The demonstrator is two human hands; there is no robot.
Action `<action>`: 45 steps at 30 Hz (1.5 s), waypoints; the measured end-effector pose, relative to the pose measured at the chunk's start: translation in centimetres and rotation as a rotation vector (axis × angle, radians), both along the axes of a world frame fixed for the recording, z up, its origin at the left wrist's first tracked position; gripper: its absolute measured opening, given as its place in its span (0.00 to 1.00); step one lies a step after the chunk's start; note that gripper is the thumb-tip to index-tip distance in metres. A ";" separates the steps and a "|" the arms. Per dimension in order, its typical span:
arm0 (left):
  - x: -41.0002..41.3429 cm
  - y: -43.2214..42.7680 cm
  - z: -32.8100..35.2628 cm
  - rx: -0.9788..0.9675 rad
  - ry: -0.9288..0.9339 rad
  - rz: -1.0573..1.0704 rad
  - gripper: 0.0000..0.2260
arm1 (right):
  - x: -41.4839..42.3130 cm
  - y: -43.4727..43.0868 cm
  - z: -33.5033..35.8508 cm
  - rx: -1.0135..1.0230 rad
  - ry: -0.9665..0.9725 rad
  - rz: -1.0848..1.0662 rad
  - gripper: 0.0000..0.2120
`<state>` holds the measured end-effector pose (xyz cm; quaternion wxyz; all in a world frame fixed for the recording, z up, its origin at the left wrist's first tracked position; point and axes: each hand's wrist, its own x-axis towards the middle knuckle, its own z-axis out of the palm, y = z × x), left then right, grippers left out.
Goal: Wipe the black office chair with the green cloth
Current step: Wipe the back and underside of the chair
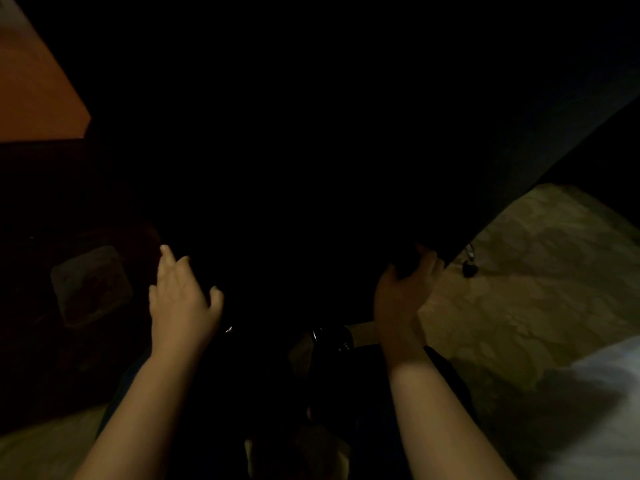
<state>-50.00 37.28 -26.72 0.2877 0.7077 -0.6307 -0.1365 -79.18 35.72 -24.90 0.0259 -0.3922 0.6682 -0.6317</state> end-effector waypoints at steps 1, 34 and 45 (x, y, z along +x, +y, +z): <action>0.2 -0.2 -0.3 -0.003 0.016 -0.011 0.28 | 0.6 0.1 0.2 -0.012 0.009 0.015 0.16; -1.0 1.3 2.5 -0.074 0.078 0.119 0.31 | -5.7 -0.4 0.2 -0.031 -0.029 -0.039 0.16; -0.3 0.7 1.4 0.020 0.119 0.028 0.40 | -4.6 -1.4 0.2 -0.034 -0.131 -0.032 0.18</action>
